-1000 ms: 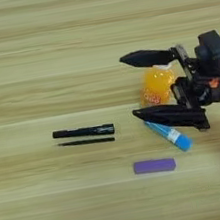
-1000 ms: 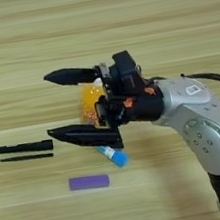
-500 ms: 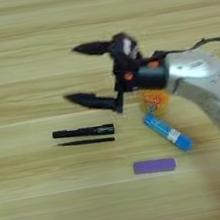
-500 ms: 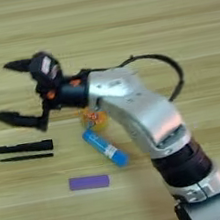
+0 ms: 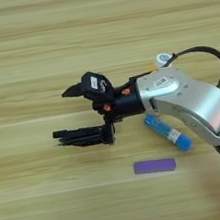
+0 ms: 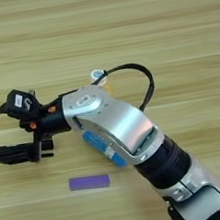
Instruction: Move the objects on the table
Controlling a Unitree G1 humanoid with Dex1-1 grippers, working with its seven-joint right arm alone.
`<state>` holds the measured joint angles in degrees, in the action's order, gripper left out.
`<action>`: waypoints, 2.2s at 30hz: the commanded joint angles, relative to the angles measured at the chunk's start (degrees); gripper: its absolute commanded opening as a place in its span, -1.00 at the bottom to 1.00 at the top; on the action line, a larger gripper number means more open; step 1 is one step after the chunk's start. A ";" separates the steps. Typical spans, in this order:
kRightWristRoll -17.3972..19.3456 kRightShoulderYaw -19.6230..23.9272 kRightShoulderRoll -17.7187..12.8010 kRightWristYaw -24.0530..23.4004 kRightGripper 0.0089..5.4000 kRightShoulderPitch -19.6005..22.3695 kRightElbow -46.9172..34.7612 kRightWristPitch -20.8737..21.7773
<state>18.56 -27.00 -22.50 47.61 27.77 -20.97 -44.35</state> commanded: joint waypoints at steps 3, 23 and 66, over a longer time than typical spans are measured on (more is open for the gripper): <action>-4.54 -0.79 2.57 -3.44 0.98 3.93 3.99 2.21; -19.34 -7.95 3.89 -3.23 0.98 2.90 12.21 10.29; -18.07 -7.81 5.51 4.29 0.26 0.67 18.66 3.15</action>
<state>0.57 -35.77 -16.96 52.45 25.91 -1.71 -42.62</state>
